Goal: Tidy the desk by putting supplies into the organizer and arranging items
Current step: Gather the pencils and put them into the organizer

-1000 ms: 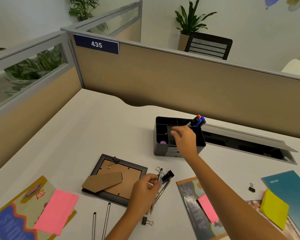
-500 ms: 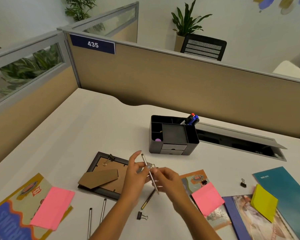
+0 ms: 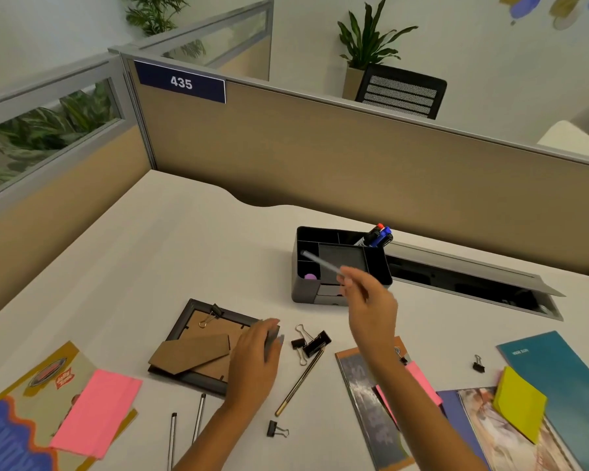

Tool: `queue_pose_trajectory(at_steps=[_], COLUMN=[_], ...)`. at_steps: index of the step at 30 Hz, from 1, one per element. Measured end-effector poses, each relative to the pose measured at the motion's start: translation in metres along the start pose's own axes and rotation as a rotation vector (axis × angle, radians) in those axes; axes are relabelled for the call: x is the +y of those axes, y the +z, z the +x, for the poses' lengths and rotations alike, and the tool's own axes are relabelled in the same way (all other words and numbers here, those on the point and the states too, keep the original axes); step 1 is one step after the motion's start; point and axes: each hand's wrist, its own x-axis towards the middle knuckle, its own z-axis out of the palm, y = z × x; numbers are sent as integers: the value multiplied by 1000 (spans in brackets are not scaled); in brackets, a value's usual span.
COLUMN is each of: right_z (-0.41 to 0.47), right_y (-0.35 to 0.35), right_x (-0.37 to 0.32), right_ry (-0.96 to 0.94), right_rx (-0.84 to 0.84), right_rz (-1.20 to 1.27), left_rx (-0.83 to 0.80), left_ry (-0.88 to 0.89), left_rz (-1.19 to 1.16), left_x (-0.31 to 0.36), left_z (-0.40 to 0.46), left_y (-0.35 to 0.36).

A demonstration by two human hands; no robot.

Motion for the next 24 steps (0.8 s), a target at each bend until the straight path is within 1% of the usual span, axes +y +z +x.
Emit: queue_pose_trajectory(at_steps=[2,3,5,7,10,14,15,16,17,20,21,22,24], right_z=[22,32,50,63,74,84,86,87,88,89,90,88,85], right_y=[3,5,12,19,30,43,47,49,51,55,54,54,52], right_x=[-5,-7,-7,-5,-5,-1,6,9,10,20,22,24,29], right_ry=[-91,-131,-208,-278,-351,-385,-362,-287,-260,-196,-205,-230,-340], right_rx=[-38,-57,-83,-111,-238,-368,-390,-396,-383,-379,-370,-396,-398], right_rz=[-47,-100,-241,-385,-636,-839,-835,-778,-770,-799,-797,-827,-888], left_rx=[-31,-64,-152,-217,-265,-280,-281,-284,-286,-296,-295,-294,-290], left_ry=[125,141,128,119,120,118,118,116,115,115,121,128,138], left_rz=[328,451,599,681,734,746,745,744,744,749,743,733,715], left_x=[-22,-29,-36,-41,-43,-41,-41,-41,-41,-40,-40,-40,-39], left_z=[-4,-6,-8,-11,-13,-15,-15,-16,-16,-15,-16,-16,-15], left_y=[2,2,1,0,0,0,0,-1,-1,-2,-2,-3,-4])
